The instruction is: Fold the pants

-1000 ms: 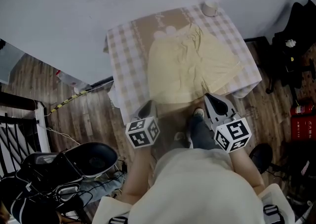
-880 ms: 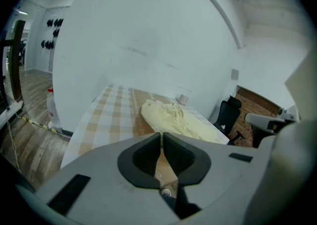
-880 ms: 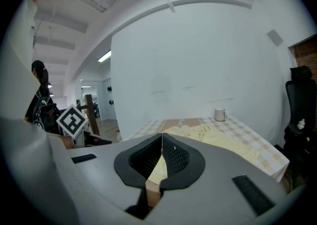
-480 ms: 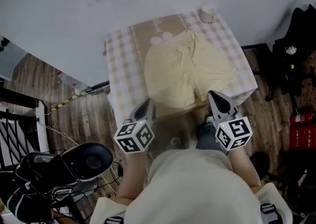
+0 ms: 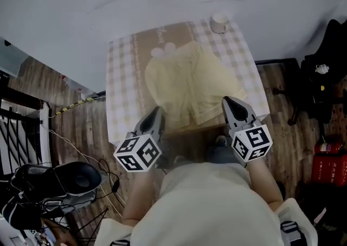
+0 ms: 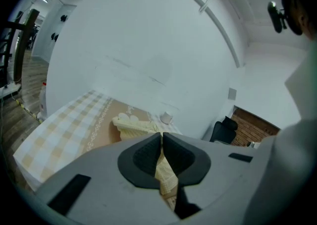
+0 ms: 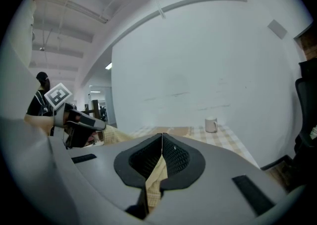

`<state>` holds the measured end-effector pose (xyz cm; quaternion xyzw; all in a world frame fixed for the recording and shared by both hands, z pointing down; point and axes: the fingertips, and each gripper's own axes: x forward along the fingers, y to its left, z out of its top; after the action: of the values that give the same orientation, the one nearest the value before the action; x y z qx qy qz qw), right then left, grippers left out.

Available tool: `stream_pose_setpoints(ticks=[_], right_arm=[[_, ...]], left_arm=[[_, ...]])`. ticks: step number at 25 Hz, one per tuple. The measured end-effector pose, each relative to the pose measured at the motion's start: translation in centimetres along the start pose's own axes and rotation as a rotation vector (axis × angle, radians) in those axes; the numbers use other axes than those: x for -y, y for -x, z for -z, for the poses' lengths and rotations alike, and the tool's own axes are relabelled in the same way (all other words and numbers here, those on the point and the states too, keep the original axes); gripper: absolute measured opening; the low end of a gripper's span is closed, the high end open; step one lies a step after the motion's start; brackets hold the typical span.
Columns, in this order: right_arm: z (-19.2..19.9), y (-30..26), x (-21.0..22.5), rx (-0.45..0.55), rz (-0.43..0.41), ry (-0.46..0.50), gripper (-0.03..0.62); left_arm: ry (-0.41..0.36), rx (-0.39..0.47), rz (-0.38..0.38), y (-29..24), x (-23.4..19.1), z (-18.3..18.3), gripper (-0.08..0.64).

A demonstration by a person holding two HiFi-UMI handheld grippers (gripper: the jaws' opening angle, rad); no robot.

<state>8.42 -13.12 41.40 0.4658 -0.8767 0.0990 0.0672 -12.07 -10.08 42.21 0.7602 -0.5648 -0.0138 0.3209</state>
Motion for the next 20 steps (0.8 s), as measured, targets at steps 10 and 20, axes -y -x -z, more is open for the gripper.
stream_pose_setpoints(ticks=[10,20], right_arm=[[-0.8,-0.5,7.0,-0.017,-0.094,0.01,0.002],[-1.6,-2.4,12.0,-0.05,-0.168,0.018,0.002]], left_arm=[[0.012,0.039,-0.034,-4.6,6.6,0.3,0.015],[0.027,-0.006,-0.028,-11.4,12.1,2.7,0.015]])
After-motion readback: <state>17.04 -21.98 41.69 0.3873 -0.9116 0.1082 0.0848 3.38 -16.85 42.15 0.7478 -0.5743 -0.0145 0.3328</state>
